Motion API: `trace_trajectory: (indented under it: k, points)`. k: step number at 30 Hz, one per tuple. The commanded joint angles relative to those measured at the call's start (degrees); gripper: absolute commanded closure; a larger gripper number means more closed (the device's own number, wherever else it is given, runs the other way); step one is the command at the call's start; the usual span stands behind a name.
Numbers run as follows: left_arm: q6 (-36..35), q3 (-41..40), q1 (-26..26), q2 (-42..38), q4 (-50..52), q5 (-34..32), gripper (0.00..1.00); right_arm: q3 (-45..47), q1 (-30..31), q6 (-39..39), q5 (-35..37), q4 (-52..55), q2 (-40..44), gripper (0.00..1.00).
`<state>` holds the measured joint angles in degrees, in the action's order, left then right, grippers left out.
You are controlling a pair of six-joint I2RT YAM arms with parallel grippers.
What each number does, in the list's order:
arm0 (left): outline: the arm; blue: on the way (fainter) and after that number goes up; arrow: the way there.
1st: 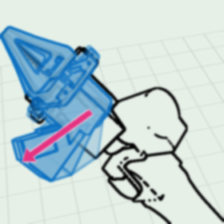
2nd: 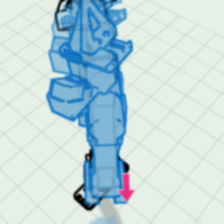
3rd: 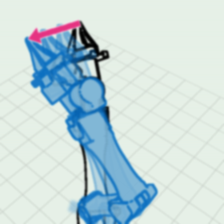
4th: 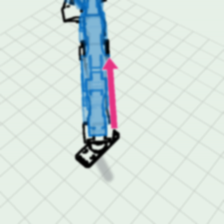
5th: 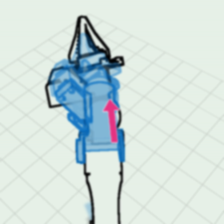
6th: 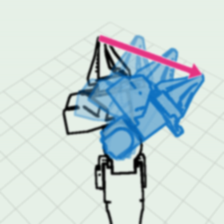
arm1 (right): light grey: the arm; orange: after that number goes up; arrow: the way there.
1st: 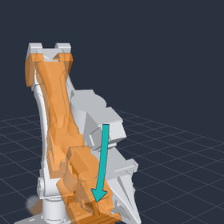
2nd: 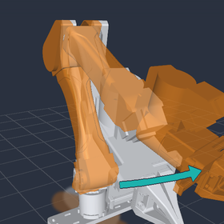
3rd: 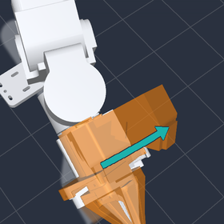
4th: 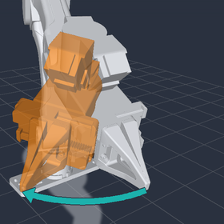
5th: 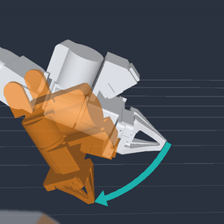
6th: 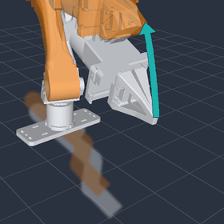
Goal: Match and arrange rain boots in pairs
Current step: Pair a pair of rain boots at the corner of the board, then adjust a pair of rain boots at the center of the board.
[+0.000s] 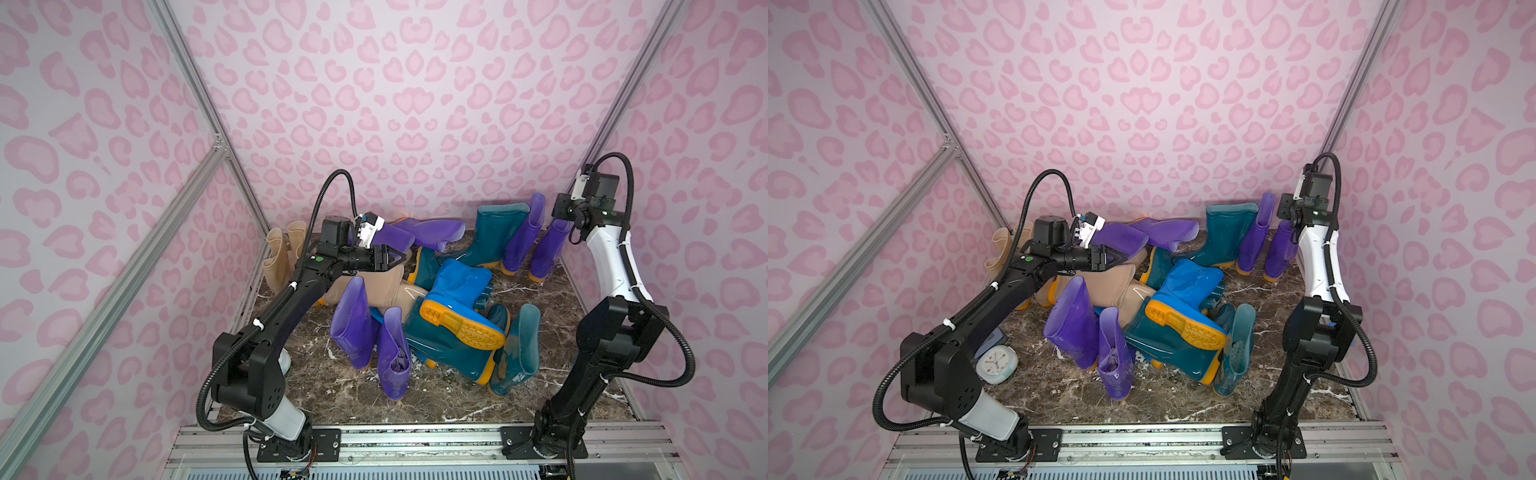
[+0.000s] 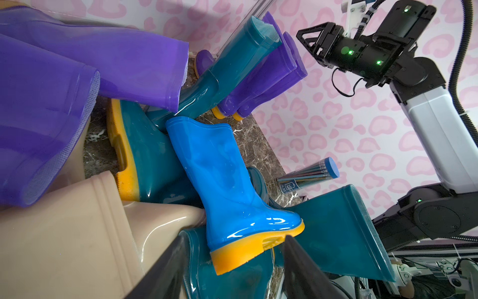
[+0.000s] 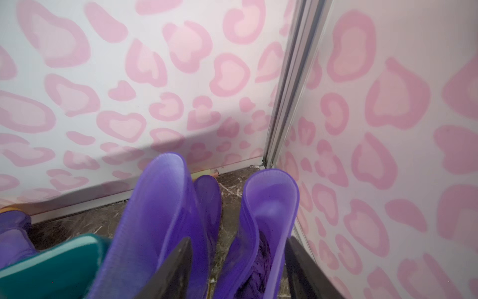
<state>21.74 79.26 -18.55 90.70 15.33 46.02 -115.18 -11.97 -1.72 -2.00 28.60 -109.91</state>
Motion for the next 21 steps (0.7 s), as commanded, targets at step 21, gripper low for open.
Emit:
trace_trajectory:
  k: [21]
  points:
    - [-1.3,0.2,0.0,-2.2,0.0,-0.6,0.35,6.2,6.2,-6.1,2.0,5.5,1.2,0.23]
